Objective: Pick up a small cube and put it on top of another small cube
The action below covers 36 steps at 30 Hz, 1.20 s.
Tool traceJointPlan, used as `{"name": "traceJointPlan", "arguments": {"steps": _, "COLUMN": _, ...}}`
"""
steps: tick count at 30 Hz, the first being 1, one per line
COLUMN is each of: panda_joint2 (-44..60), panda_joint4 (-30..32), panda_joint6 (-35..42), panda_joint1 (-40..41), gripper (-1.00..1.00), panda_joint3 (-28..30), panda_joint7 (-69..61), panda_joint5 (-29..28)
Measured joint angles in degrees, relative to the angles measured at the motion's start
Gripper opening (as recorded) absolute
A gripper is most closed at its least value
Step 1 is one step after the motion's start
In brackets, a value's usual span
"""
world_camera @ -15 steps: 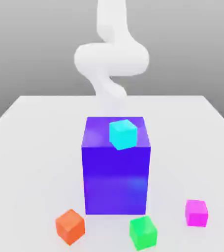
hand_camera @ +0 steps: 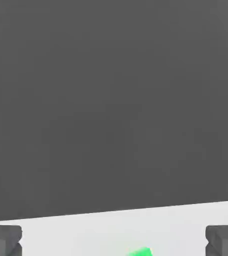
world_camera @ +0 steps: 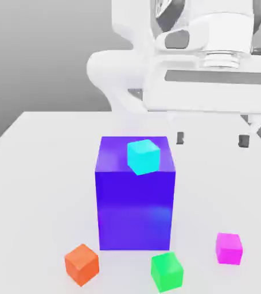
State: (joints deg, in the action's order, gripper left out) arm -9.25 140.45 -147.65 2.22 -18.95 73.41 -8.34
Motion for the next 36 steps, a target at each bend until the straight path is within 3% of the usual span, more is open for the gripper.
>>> {"name": "traceJointPlan", "arguments": {"steps": 10, "panda_joint2": 20.6, "panda_joint4": 4.9, "panda_joint6": -9.1, "panda_joint1": -7.0, "gripper": 0.0, "panda_joint3": -2.7, "panda_joint7": 15.5, "panda_joint5": -4.6}}
{"name": "traceJointPlan", "arguments": {"steps": 15, "panda_joint2": 31.0, "panda_joint4": 3.2, "panda_joint6": -16.3, "panda_joint1": -12.9, "gripper": 0.0, "panda_joint3": 3.8, "panda_joint7": 21.9, "panda_joint5": -11.6}}
{"name": "traceJointPlan", "arguments": {"steps": 16, "panda_joint2": 32.7, "panda_joint4": 2.8, "panda_joint6": -17.6, "panda_joint1": -14.2, "gripper": -1.0, "panda_joint3": 5.3, "panda_joint7": 22.8, "panda_joint5": -12.8}}
{"name": "traceJointPlan", "arguments": {"steps": 22, "panda_joint2": 33.5, "panda_joint4": 2.6, "panda_joint6": -18.3, "panda_joint1": -14.8, "gripper": -1.0, "panda_joint3": 6.1, "panda_joint7": 23.4, "panda_joint5": -13.5}}
{"name": "traceJointPlan", "arguments": {"steps": 29, "panda_joint2": 21.9, "panda_joint4": 5.1, "panda_joint6": -9.8, "panda_joint1": -8.6, "gripper": -1.0, "panda_joint3": -1.7, "panda_joint7": 14.9, "panda_joint5": -3.4}}
{"name": "traceJointPlan", "arguments": {"steps": 36, "panda_joint2": 9.7, "panda_joint4": 4.2, "panda_joint6": -1.2, "panda_joint1": -4.6, "gripper": -1.0, "panda_joint3": -2.5, "panda_joint7": -0.2, "panda_joint5": 6.7}}
